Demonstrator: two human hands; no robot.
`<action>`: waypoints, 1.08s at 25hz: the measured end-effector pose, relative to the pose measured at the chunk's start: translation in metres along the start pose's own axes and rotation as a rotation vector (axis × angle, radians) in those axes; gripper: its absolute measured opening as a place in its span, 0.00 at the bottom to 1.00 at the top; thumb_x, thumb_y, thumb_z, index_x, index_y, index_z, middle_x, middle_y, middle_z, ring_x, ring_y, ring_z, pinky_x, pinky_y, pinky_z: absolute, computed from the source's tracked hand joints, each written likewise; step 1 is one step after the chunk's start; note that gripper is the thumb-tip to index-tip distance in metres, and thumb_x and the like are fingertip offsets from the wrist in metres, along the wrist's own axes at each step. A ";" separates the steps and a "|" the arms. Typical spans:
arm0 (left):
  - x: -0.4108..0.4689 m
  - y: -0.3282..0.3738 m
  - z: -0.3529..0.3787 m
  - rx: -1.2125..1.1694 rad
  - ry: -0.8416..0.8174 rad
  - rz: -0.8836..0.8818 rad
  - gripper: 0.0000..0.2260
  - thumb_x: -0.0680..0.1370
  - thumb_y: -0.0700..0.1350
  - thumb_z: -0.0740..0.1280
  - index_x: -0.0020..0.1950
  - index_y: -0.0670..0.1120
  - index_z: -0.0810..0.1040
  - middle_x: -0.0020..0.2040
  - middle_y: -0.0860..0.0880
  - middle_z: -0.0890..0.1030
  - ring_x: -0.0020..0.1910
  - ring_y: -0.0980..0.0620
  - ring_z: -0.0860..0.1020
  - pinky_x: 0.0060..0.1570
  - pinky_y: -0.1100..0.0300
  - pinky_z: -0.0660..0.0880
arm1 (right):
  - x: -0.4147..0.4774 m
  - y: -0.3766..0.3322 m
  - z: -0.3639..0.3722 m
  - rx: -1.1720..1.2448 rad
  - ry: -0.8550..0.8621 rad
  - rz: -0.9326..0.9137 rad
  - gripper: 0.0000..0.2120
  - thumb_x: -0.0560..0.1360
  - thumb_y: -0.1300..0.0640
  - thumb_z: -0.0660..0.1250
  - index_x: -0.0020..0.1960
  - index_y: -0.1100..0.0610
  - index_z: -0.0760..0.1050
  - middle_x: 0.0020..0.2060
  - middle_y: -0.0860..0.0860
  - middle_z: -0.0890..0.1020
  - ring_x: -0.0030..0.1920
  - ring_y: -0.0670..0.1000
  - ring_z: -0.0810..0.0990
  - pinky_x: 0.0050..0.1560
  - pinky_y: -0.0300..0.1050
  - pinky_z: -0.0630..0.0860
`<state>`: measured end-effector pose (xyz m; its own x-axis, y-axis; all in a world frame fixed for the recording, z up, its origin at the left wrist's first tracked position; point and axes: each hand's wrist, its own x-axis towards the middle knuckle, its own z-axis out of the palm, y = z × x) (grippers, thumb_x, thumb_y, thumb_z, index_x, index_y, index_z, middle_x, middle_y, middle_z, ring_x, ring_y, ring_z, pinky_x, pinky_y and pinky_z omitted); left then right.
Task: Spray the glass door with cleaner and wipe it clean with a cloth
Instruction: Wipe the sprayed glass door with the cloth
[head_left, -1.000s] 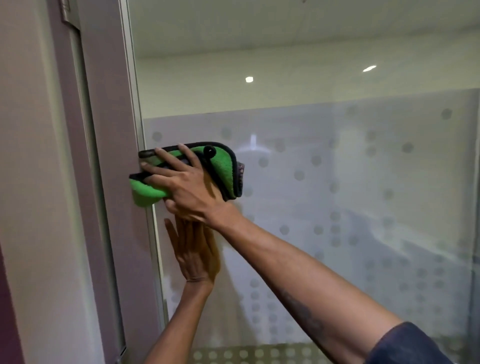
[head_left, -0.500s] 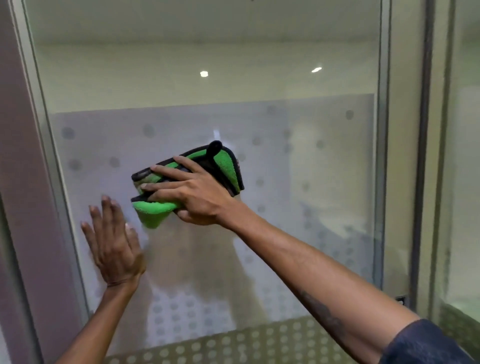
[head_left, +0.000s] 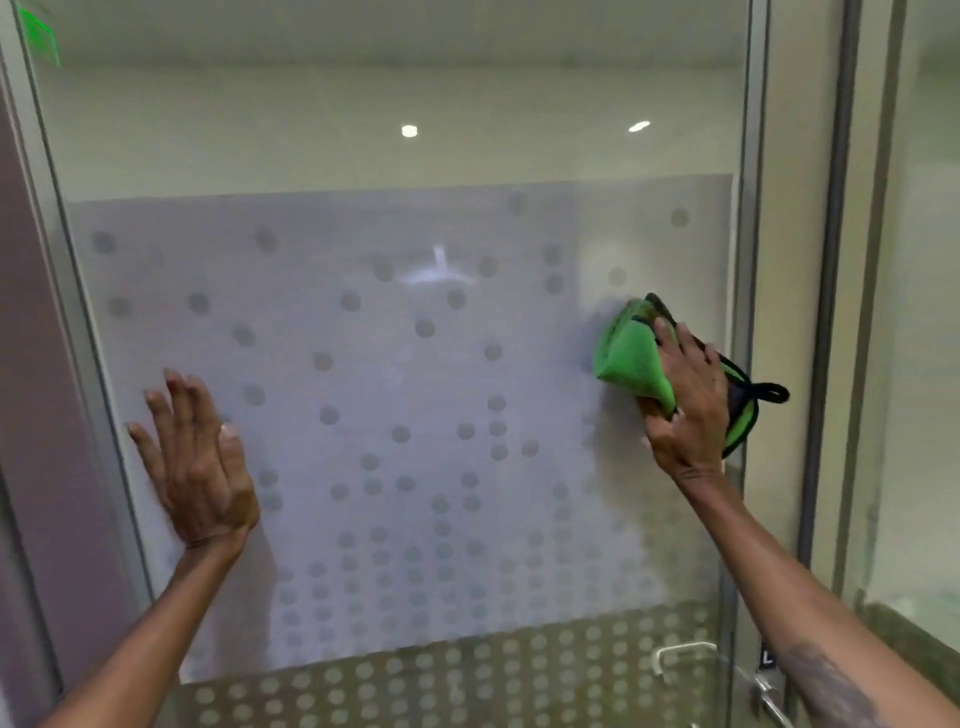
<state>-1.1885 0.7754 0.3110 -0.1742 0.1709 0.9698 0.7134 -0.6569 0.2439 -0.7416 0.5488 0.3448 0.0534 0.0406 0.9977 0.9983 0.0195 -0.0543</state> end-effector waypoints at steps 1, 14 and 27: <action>-0.001 0.000 0.000 -0.004 0.007 0.003 0.25 0.85 0.47 0.51 0.83 0.45 0.54 0.83 0.45 0.55 0.83 0.45 0.51 0.80 0.43 0.41 | -0.004 -0.008 0.006 0.018 0.066 0.089 0.31 0.74 0.58 0.64 0.76 0.48 0.67 0.74 0.52 0.73 0.76 0.57 0.69 0.75 0.68 0.63; 0.001 0.003 -0.002 0.014 -0.012 -0.002 0.24 0.85 0.44 0.53 0.81 0.39 0.60 0.82 0.41 0.59 0.82 0.40 0.55 0.80 0.39 0.47 | -0.017 -0.263 0.127 0.145 0.184 0.172 0.34 0.65 0.61 0.65 0.71 0.51 0.75 0.73 0.48 0.75 0.78 0.59 0.69 0.76 0.70 0.59; 0.000 -0.002 -0.006 -0.008 -0.078 0.061 0.24 0.85 0.46 0.53 0.81 0.39 0.59 0.81 0.40 0.61 0.82 0.39 0.56 0.80 0.38 0.48 | -0.158 -0.302 0.167 0.123 -0.186 -0.308 0.35 0.82 0.42 0.37 0.72 0.49 0.76 0.72 0.45 0.76 0.77 0.59 0.69 0.76 0.68 0.59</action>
<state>-1.1946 0.7724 0.3108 -0.0768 0.1868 0.9794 0.7157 -0.6736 0.1846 -1.0549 0.7036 0.1965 -0.2652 0.1947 0.9443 0.9563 0.1784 0.2318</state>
